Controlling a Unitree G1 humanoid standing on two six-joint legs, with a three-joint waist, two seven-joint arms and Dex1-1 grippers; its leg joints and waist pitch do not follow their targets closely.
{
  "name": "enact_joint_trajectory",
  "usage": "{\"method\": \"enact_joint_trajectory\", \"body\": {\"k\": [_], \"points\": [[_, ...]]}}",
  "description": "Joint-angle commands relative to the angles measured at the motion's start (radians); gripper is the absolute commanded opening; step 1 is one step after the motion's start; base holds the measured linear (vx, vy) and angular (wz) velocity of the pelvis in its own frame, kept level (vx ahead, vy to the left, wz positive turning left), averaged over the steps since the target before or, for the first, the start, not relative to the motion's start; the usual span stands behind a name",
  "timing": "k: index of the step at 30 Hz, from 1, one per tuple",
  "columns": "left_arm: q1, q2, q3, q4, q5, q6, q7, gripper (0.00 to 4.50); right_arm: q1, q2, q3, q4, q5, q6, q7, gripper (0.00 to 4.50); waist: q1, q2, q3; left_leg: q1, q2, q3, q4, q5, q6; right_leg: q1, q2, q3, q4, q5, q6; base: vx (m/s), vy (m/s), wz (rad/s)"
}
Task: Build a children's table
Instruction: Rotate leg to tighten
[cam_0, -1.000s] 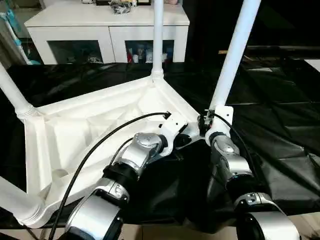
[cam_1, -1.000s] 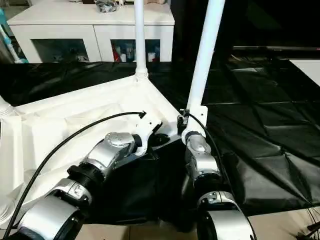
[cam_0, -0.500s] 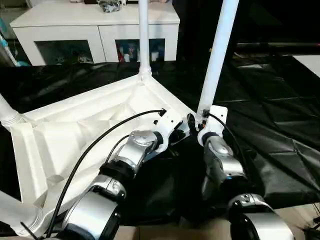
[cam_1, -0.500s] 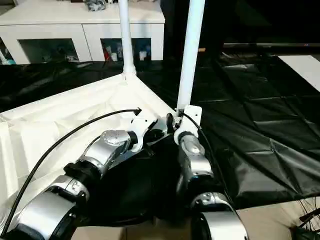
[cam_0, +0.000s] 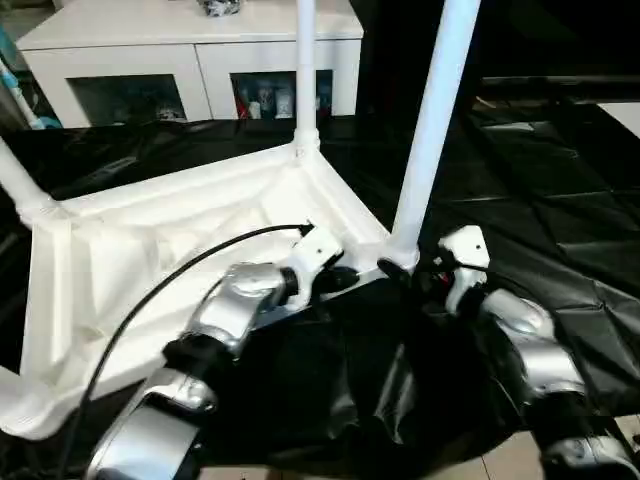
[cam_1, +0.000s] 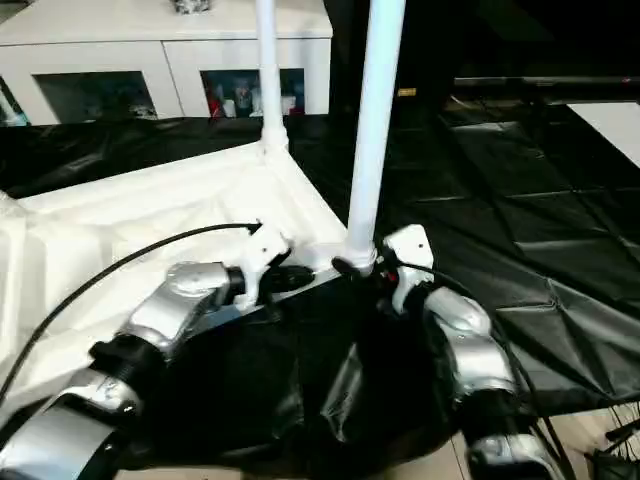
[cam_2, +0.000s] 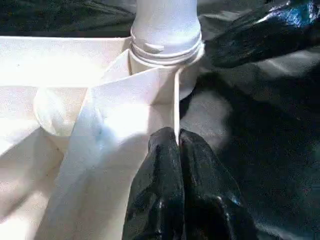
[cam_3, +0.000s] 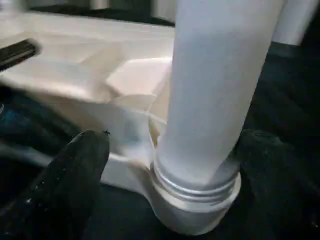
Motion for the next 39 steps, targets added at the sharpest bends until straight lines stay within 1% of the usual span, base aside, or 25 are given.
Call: {"method": "enact_joint_trajectory", "body": {"k": [1,3,4,5,8,9,10,11,12,14,17,18,19,20,23,25,28,29,30,32,34,35,36,37,39], "points": [[0.05,0.032,-0.032,-0.042,-0.018,0.012,-0.1,0.0,0.003,-0.029,0.008,-0.035,0.029,-0.002,0.065,4.32,0.006,-0.015,-0.05,0.001,0.049,-0.011,-0.064,-0.181,0.132,0.047,-0.053,0.031,-0.06,-0.029,-0.292,0.0,0.0,0.0],[0.059,0.042,-0.035,-0.062,-0.025,0.016,-0.12,0.0,0.004,-0.037,0.006,-0.036,0.033,-0.004,0.077,4.32,0.005,-0.012,-0.05,0.003,0.048,-0.007,-0.06,-0.151,0.143,0.042,-0.049,0.031,-0.057,0.003,-0.304,0.0,0.0,0.0],[0.073,0.057,-0.04,-0.093,-0.033,0.024,-0.146,0.0,0.006,-0.049,0.001,-0.04,0.041,0.0,0.098,4.32,0.005,-0.014,-0.049,0.002,0.047,-0.006,-0.059,-0.15,0.144,0.042,-0.049,0.031,-0.057,0.002,-0.305,0.0,0.0,0.0],[0.103,0.09,-0.048,-0.156,-0.043,0.046,-0.187,0.0,0.011,-0.077,0.003,-0.047,0.045,0.006,0.145,4.32,0.007,-0.012,-0.05,0.003,0.05,-0.008,-0.06,-0.149,0.144,0.044,-0.052,0.031,-0.055,0.0,-0.308,0.0,0.0,0.0],[0.125,0.115,-0.055,-0.201,-0.052,0.062,-0.219,0.0,0.014,-0.097,0.012,-0.049,0.04,0.011,0.177,4.32,0.008,-0.014,-0.052,0.003,0.049,-0.005,-0.055,-0.118,0.156,0.043,-0.048,0.03,-0.049,0.044,-0.315,0.0,0.0,0.0],[0.137,0.125,-0.058,-0.223,-0.057,0.074,-0.23,0.0,0.015,-0.106,0.018,-0.049,0.036,0.015,0.191,4.32,0.009,-0.015,-0.052,0.003,0.049,-0.006,-0.055,-0.109,0.161,0.043,-0.048,0.03,-0.048,0.05,-0.313,0.0,0.0,0.0],[0.145,0.133,-0.06,-0.24,-0.061,0.082,-0.238,0.0,0.016,-0.112,0.022,-0.049,0.034,0.019,0.201,4.32,0.009,-0.014,-0.054,0.003,0.05,-0.006,-0.054,-0.104,0.162,0.044,-0.05,0.03,-0.046,0.055,-0.315,0.0,0.0,0.0],[0.152,0.138,-0.06,-0.255,-0.064,0.09,-0.241,0.0,0.019,-0.12,0.033,-0.053,0.035,0.025,0.223,4.32,0.009,-0.017,-0.052,0.002,0.049,-0.005,-0.053,-0.102,0.165,0.043,-0.048,0.03,-0.047,0.052,-0.316,0.0,0.0,0.0],[0.152,0.138,-0.06,-0.255,-0.064,0.09,-0.241,0.0,0.019,-0.12,0.033,-0.053,0.035,0.025,0.223,4.32,0.01,-0.015,-0.053,0.003,0.049,-0.006,-0.053,-0.1,0.165,0.044,-0.049,0.029,-0.045,0.051,-0.317,0.0,0.0,0.0],[0.161,0.144,-0.061,-0.277,-0.068,0.104,-0.246,0.0,0.023,-0.128,0.047,-0.052,0.031,0.025,0.249,4.32,0.01,-0.018,-0.053,0.004,0.049,-0.005,-0.051,-0.097,0.166,0.044,-0.048,0.029,-0.045,0.051,-0.32,0.0,0.0,0.0],[0.17,0.151,-0.066,-0.31,-0.076,0.128,-0.254,0.0,0.018,-0.122,0.052,-0.04,0.024,0.019,0.259,4.32,0.01,-0.017,-0.053,0.003,0.048,-0.005,-0.05,-0.103,0.162,0.044,-0.049,0.029,-0.046,0.032,-0.318,0.0,0.0,0.0],[0.171,0.151,-0.067,-0.315,-0.076,0.132,-0.255,0.0,0.016,-0.12,0.052,-0.038,0.025,0.02,0.26,4.32,0.01,-0.015,-0.055,0.004,0.048,-0.005,-0.05,-0.098,0.16,0.044,-0.049,0.029,-0.044,0.036,-0.319,0.0,0.0,0.0],[0.171,0.151,-0.068,-0.317,-0.077,0.134,-0.255,0.0,0.016,-0.118,0.052,-0.038,0.026,0.022,0.261,4.32,0.009,-0.016,-0.055,0.004,0.047,-0.005,-0.049,-0.096,0.161,0.044,-0.047,0.029,-0.044,0.038,-0.318,0.0,0.0,0.0],[0.171,0.151,-0.069,-0.319,-0.077,0.135,-0.255,0.0,0.016,-0.117,0.055,-0.039,0.025,0.022,0.263,4.07,0.01,-0.016,-0.056,0.004,0.047,-0.005,-0.048,-0.091,0.161,0.045,-0.048,0.029,-0.043,0.045,-0.319,0.0,0.0,0.0],[0.171,0.151,-0.071,-0.323,-0.076,0.141,-0.257,0.0,0.021,-0.116,0.073,-0.043,0.012,0.019,0.278,3.95,0.01,-0.015,-0.058,0.004,0.045,-0.005,-0.045,-0.072,0.168,0.046,-0.046,0.028,-0.039,0.073,-0.324,0.0,0.0,0.0],[0.171,0.152,-0.073,-0.326,-0.077,0.143,-0.256,0.0,0.023,-0.117,0.077,-0.043,0.012,0.019,0.282,3.69,0.01,-0.015,-0.059,0.004,0.046,-0.005,-0.043,-0.068,0.172,0.046,-0.046,0.028,-0.038,0.081,-0.326,0.0,0.0,0.0],[0.171,0.154,-0.075,-0.332,-0.079,0.151,-0.257,0.0,0.026,-0.12,0.084,-0.044,0.013,0.02,0.292,3.58,0.011,-0.015,-0.061,0.003,0.046,-0.006,-0.041,-0.063,0.175,0.047,-0.046,0.028,-0.035,0.087,-0.33,0.0,0.0,0.0],[0.171,0.156,-0.076,-0.333,-0.078,0.152,-0.258,0.0,0.026,-0.121,0.086,-0.043,0.012,0.021,0.297,3.58,0.011,-0.015,-0.06,0.003,0.047,-0.006,-0.041,-0.07,0.171,0.046,-0.047,0.027,-0.035,0.077,-0.33,0.0,0.0,0.0],[0.171,0.157,-0.076,-0.336,-0.079,0.155,-0.26,0.0,0.026,-0.122,0.088,-0.043,0.011,0.021,0.3,3.39,0.011,-0.015,-0.06,0.003,0.047,-0.006,-0.041,-0.08,0.167,0.046,-0.046,0.027,-0.036,0.065,-0.329,0.0,0.0,0.0],[0.172,0.159,-0.077,-0.336,-0.079,0.155,-0.26,0.0,0.025,-0.121,0.089,-0.041,0.011,0.021,0.302,3.2,0.011,-0.015,-0.059,0.004,0.047,-0.005,-0.041,-0.094,0.161,0.045,-0.046,0.028,-0.038,0.045,-0.327,0.0,0.0,0.0],[0.171,0.158,-0.077,-0.336,-0.078,0.156,-0.257,0.0,0.023,-0.121,0.09,-0.037,0.011,0.021,0.302,3.15,0.011,-0.016,-0.058,0.003,0.046,-0.006,-0.042,-0.105,0.154,0.045,-0.046,0.028,-0.038,0.031,-0.325,0.0,0.0,0.0],[0.171,0.158,-0.077,-0.336,-0.078,0.157,-0.257,0.0,0.022,-0.121,0.093,-0.035,0.008,0.019,0.304,3.02,0.01,-0.017,-0.056,0.003,0.046,-0.006,-0.043,-0.124,0.144,0.044,-0.047,0.029,-0.041,0.002,-0.318,0.0,0.0,0.0],[0.171,0.159,-0.077,-0.337,-0.079,0.158,-0.257,0.0,0.022,-0.122,0.098,-0.032,0.004,0.017,0.307,2.87,0.01,-0.018,-0.056,0.003,0.046,-0.006,-0.043,-0.129,0.141,0.045,-0.047,0.029,-0.041,-0.006,-0.316,0.0,0.0,0.0],[0.171,0.159,-0.077,-0.338,-0.079,0.159,-0.257,0.0,0.022,-0.123,0.101,-0.031,0.001,0.015,0.309,2.78,0.01,-0.017,-0.056,0.003,0.045,-0.006,-0.043,-0.133,0.138,0.044,-0.047,0.03,-0.041,-0.013,-0.315,0.0,0.0,0.0],[0.173,0.16,-0.077,-0.341,-0.08,0.161,-0.257,0.0,0.022,-0.122,0.104,-0.028,-0.001,0.015,0.312,2.69,0.009,-0.018,-0.056,0.003,0.045,-0.007,-0.043,-0.137,0.132,0.044,-0.047,0.03,-0.041,-0.022,-0.309,0.0,0.0,0.0]]}}
